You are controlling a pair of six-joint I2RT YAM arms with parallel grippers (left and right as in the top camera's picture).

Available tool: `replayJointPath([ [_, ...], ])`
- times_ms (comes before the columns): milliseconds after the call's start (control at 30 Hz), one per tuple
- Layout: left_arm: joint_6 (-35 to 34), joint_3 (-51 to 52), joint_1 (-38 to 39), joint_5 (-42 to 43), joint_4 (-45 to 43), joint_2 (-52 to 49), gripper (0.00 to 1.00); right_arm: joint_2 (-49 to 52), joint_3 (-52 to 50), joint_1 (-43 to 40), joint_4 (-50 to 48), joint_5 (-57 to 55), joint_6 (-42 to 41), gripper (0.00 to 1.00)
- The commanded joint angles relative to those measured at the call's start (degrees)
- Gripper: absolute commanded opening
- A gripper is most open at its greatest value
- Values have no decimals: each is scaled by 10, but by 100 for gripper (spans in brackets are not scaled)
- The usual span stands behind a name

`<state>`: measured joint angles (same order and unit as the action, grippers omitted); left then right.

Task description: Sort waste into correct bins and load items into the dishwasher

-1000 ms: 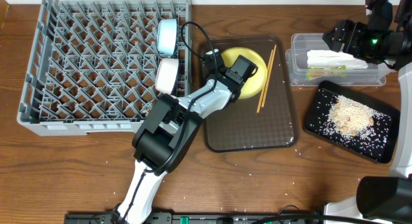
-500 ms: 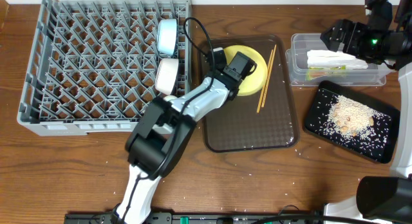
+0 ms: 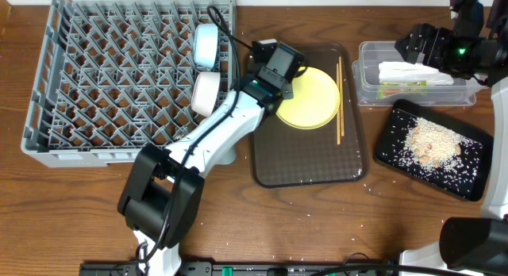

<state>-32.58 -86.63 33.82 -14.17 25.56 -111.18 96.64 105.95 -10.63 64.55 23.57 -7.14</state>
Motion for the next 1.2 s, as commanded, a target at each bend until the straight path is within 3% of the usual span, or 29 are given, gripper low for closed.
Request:
replayJointPath([
  [0,-3,3,-12,53,19,9,23,1,-1,2,0,2,4,99],
  [100,-63,3,-15,104,53,-1,34,1,-1,2,0,2,4,99],
  [200,-77,9,-12,127,54,-16,34,1,-1,2,0,2,4,99],
  [1067,-87,9,-7,56,-93,-198,34,1,-1,2,0,2,4,99],
  [1100,-87,9,-8,56,-94,-203,33,1,-1,2,0,2,4,99],
  [1167,-87,9,-8,55,-96,-207,9,1,-1,2,0,2,4,99],
])
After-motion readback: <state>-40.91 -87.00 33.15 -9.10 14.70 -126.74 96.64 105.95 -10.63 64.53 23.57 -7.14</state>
